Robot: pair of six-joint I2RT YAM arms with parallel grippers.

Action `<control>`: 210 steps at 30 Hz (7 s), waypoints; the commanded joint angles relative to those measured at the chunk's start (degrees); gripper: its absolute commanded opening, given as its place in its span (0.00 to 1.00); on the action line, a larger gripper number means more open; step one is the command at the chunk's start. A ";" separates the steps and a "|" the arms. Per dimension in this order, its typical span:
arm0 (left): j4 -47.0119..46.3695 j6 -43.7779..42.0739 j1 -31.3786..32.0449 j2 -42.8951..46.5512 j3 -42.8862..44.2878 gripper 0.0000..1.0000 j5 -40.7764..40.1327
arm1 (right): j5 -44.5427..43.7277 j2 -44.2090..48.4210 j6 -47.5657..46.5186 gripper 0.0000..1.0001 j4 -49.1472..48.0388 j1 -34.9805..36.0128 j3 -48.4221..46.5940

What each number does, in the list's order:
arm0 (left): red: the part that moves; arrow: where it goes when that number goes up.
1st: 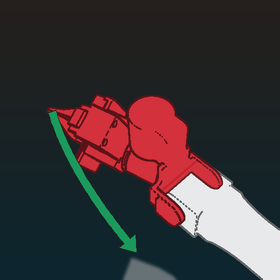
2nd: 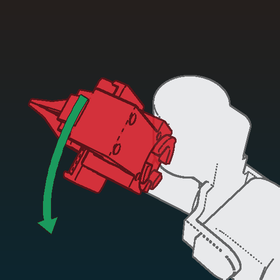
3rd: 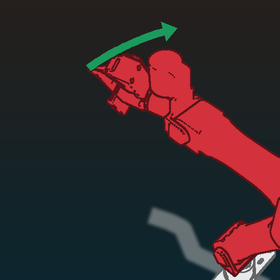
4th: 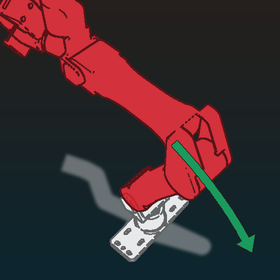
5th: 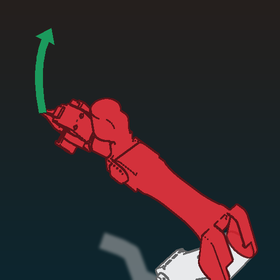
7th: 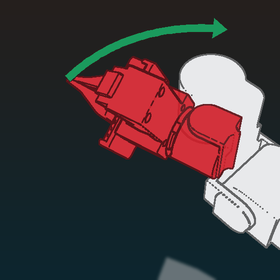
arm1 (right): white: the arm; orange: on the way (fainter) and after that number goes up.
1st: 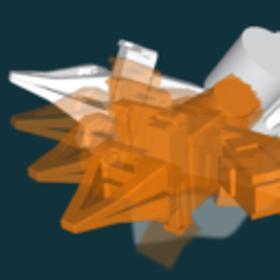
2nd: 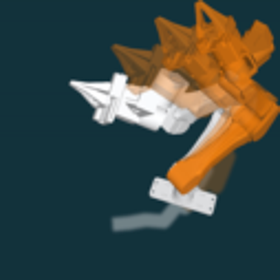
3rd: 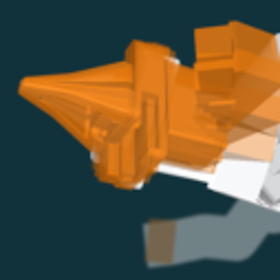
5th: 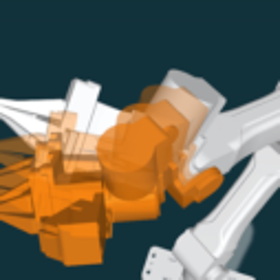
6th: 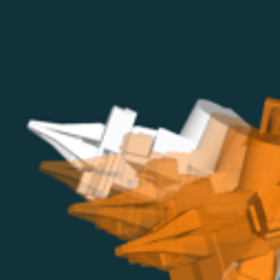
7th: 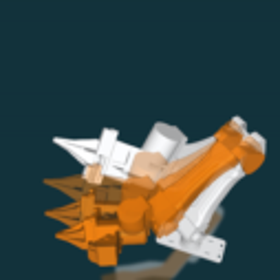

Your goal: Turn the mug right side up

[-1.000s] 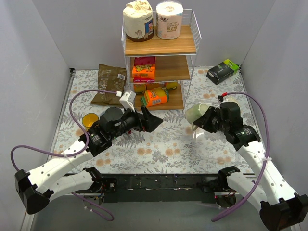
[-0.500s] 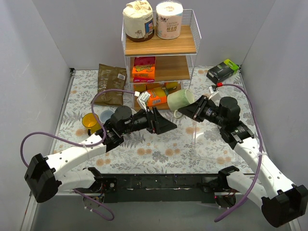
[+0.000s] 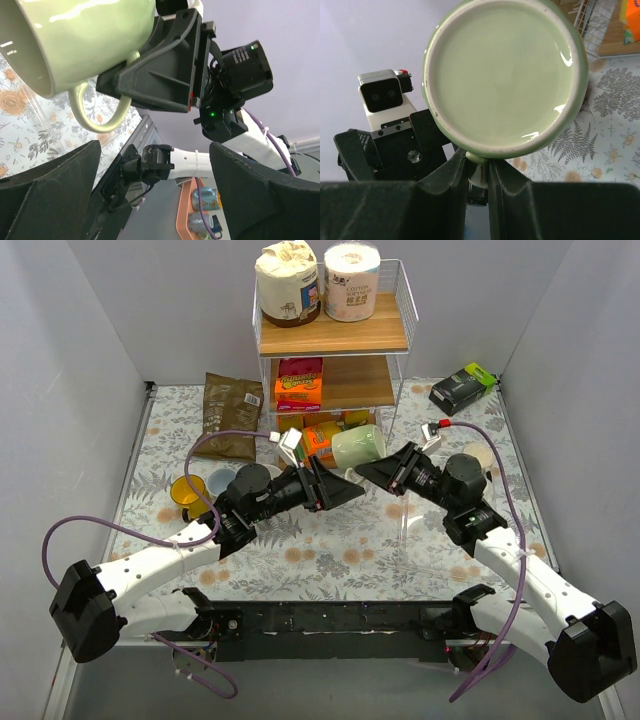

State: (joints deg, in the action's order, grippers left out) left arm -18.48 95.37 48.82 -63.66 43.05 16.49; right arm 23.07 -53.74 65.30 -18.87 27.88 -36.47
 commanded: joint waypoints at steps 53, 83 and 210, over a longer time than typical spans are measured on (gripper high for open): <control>-8.42 1.05 -3.82 4.07 -2.09 0.00 0.12 | 3.47 -7.44 5.55 0.01 -34.31 8.95 7.47; 16.36 -13.45 -4.52 5.21 3.97 0.00 -15.34 | -1.53 -3.22 1.68 0.57 -4.35 8.95 8.08; 6.97 -25.15 1.28 14.88 -13.43 0.98 -43.21 | -27.64 -17.98 -84.37 0.41 40.67 -37.19 -6.95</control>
State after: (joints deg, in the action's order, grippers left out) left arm -11.18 70.76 49.82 -50.24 30.35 -24.91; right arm -5.87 -73.32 -18.92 24.73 -9.02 -44.97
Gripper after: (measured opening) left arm 0.981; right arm 0.407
